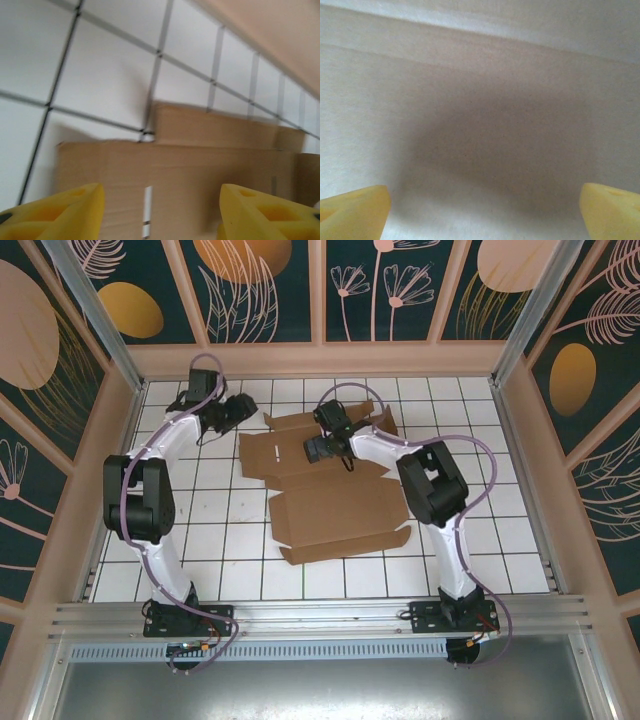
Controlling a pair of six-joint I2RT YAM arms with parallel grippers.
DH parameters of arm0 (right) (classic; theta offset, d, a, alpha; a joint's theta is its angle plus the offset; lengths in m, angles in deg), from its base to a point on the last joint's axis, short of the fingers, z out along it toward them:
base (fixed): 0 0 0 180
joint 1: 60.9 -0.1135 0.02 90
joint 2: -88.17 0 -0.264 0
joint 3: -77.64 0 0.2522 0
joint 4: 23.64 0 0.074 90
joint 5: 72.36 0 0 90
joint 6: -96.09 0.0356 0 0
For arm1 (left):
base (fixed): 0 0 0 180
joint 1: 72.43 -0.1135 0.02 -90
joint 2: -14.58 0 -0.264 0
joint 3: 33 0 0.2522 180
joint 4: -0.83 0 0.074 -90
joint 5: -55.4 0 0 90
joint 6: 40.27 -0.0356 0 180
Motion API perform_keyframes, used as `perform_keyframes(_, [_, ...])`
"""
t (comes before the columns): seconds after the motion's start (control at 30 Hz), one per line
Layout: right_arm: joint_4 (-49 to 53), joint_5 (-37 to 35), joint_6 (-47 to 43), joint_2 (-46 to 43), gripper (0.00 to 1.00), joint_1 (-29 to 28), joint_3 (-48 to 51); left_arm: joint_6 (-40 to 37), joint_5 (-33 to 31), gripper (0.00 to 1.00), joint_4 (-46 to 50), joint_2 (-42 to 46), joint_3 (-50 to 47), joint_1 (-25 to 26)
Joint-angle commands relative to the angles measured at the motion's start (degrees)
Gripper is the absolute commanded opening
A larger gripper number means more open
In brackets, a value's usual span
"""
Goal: Fold the paper box
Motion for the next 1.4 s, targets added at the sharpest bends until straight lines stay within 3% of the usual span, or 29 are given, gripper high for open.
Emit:
perform_keyframes(0.0, [4.3,0.7,0.8,3.9,0.96,0.8,-3.6,-0.1,-0.6,0.63,-1.4,0.8,-3.0,-1.7])
perform_keyframes(0.13, [5.8,1.7,1.5,5.8,0.93,1.0,-2.6,-0.3,-0.2,0.66,-1.5,0.0,-5.5,-2.5])
perform_keyframes(0.33, [4.3,3.0,2.8,5.5,0.89,1.1,1.0,-0.2,9.5,0.70,-6.1,-2.6,-9.3,-3.9])
perform_keyframes(0.83, [3.2,5.1,3.5,5.9,0.79,1.2,1.2,3.9,25.5,0.56,-18.0,-10.6,-13.9,-3.6])
perform_keyframes(1.03, [2.6,5.5,3.8,6.1,0.76,1.2,1.7,4.9,28.5,0.40,-21.1,-9.2,-13.8,-1.5])
perform_keyframes(1.17, [2.4,4.8,4.0,5.9,0.74,1.2,2.2,2.3,24.9,0.28,-15.8,-7.4,-11.6,-0.3])
perform_keyframes(1.37, [1.8,3.8,4.7,5.8,0.72,1.2,3.0,-6.0,4.3,0.17,4.9,-6.2,-0.5,4.9])
